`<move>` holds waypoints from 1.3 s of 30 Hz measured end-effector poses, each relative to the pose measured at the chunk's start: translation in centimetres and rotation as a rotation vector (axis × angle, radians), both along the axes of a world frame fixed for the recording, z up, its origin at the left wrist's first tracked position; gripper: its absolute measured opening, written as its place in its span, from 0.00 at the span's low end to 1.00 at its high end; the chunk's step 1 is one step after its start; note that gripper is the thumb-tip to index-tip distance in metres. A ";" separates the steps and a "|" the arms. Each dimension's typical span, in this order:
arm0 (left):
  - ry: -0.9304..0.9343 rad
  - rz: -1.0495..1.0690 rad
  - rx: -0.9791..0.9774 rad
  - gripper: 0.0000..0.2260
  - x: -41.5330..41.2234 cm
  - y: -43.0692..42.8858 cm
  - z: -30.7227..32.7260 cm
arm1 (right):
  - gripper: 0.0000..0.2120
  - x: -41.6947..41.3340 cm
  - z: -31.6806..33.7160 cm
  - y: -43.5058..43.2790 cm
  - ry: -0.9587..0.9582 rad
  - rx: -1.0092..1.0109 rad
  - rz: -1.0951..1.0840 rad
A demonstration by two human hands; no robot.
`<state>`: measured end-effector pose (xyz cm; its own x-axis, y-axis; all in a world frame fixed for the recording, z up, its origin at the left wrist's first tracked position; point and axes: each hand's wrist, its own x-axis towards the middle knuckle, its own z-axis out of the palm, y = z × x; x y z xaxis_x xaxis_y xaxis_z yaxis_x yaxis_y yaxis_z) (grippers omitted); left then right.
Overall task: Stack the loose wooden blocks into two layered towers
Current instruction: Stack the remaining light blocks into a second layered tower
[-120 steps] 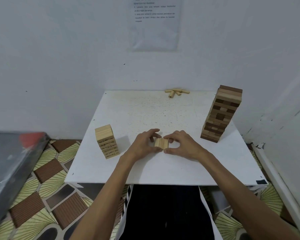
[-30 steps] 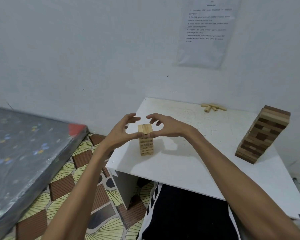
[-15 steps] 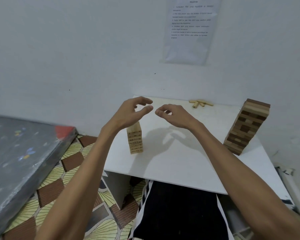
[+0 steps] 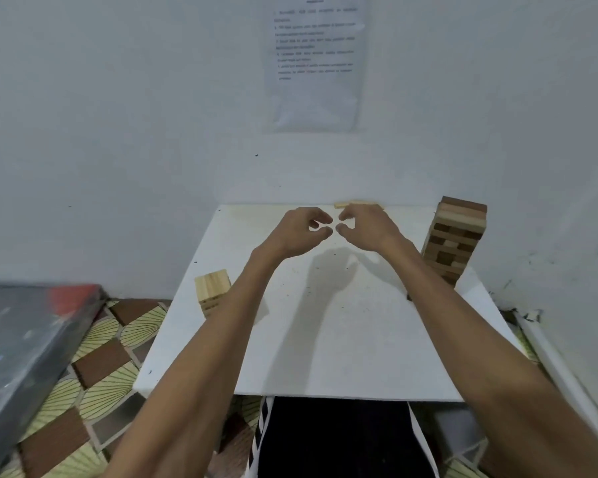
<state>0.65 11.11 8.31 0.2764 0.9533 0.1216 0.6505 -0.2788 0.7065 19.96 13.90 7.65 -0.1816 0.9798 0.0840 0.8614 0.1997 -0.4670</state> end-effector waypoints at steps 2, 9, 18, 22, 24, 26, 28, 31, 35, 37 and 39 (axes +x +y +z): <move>0.023 -0.011 -0.026 0.13 1.0 1.9 -0.7 | 0.18 0.5 0.0 1.1 -0.042 -0.006 -0.018; 0.048 -0.006 -0.079 0.14 3.5 9.9 -3.1 | 0.17 1.2 -1.8 6.9 -0.085 -0.035 -0.130; 0.134 0.110 -0.070 0.18 6.4 20.3 -7.3 | 0.19 -0.2 -7.5 15.2 -0.043 -0.104 -0.399; 0.192 0.106 -0.025 0.20 7.0 22.8 -9.2 | 0.23 -0.9 -10.2 16.8 -0.089 -0.065 -0.489; 0.213 0.108 0.047 0.19 7.1 23.1 -9.8 | 0.23 -1.2 -11.2 17.1 -0.102 0.003 -0.527; 0.261 0.108 0.107 0.20 7.1 23.0 -10.2 | 0.21 -1.3 -11.7 17.1 -0.099 0.057 -0.542; 0.323 0.089 0.128 0.20 7.1 23.0 -10.9 | 0.17 -1.2 -11.6 16.9 -0.048 0.074 -0.546; 0.392 0.079 0.135 0.18 7.1 22.6 -12.2 | 0.15 -0.7 -11.4 16.2 -0.008 0.056 -0.541; 0.395 0.164 0.180 0.13 7.5 21.6 -12.9 | 0.17 0.3 -10.9 14.5 -0.029 -0.009 -0.508; 0.384 0.188 0.187 0.11 7.4 21.0 -12.8 | 0.18 0.5 -10.8 13.4 -0.056 -0.032 -0.481; 0.388 0.203 0.170 0.09 7.4 20.4 -12.6 | 0.18 0.8 -10.8 12.3 -0.080 -0.039 -0.483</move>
